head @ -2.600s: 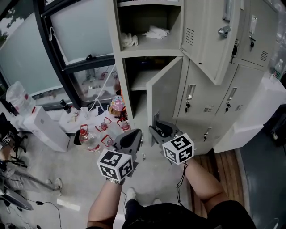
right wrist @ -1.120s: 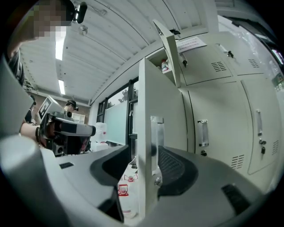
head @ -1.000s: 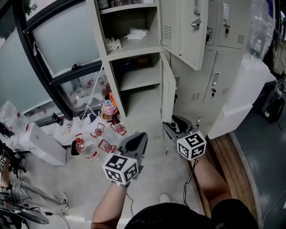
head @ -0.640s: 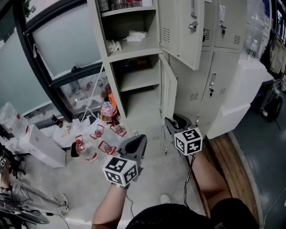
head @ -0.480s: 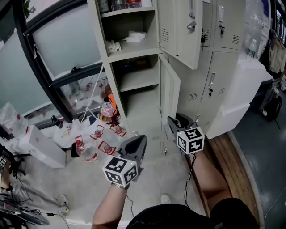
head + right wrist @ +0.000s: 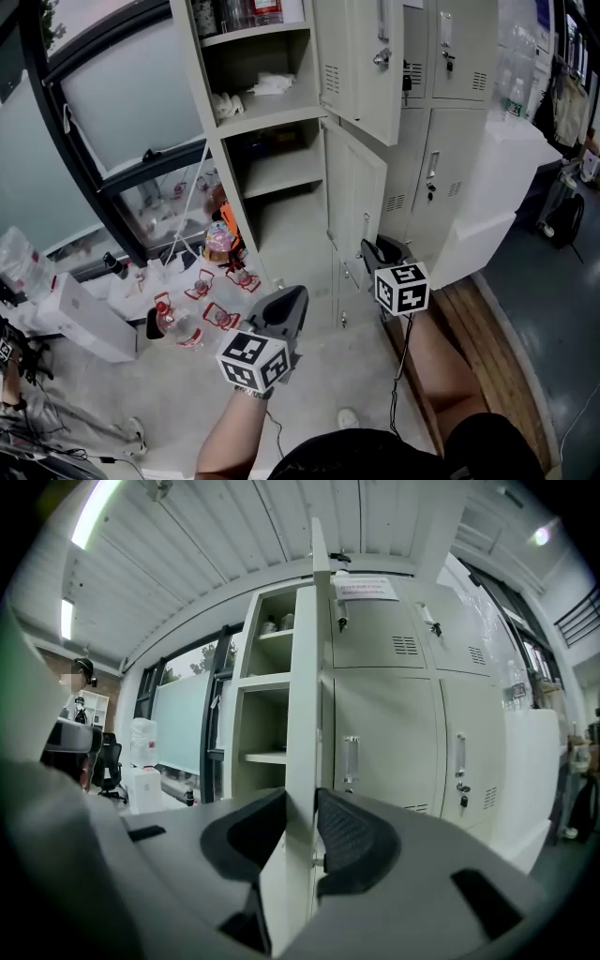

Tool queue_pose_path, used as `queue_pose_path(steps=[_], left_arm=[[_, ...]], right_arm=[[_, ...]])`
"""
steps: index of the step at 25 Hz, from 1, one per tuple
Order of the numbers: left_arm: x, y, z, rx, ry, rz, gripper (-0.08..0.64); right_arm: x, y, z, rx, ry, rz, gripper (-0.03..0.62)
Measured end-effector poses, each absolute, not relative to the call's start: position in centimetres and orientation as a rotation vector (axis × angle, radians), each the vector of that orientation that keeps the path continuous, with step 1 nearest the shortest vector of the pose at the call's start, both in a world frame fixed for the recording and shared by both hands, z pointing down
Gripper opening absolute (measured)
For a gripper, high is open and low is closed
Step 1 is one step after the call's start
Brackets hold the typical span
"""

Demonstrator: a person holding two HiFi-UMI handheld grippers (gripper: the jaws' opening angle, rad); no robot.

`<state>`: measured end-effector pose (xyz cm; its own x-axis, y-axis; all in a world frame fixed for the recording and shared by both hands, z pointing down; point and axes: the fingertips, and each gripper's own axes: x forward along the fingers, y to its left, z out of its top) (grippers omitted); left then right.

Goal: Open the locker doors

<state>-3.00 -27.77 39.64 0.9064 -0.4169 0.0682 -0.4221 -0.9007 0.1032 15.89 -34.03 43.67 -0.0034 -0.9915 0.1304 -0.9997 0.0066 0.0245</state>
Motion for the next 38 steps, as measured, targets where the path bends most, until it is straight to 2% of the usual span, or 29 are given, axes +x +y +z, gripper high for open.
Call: queue_pose_path(steps=[13,17,30,38], left_arm=[[-4.4,-26.1,39.0,2.967,-0.666,0.069,-0.002],[-5.1,-25.0,38.8,2.970,-0.661,0.069,-0.002],[-6.7,-21.0,39.8,2.947,-0.610,0.074,-0.002],[-5.5,-19.8,39.7,2.929,-0.656,0.065,-0.002]], right_arm=[[15.7,-30.9,43.0,2.227,-2.109,0.089,0.083],[14.5,-28.7,42.3,2.239,-2.117,0.075,0.002],[7.3,-21.5,39.8,2.152,-2.223,0.033,0.000],[6.5,-19.5,38.6,2.072,-2.276,-0.026,0.000]])
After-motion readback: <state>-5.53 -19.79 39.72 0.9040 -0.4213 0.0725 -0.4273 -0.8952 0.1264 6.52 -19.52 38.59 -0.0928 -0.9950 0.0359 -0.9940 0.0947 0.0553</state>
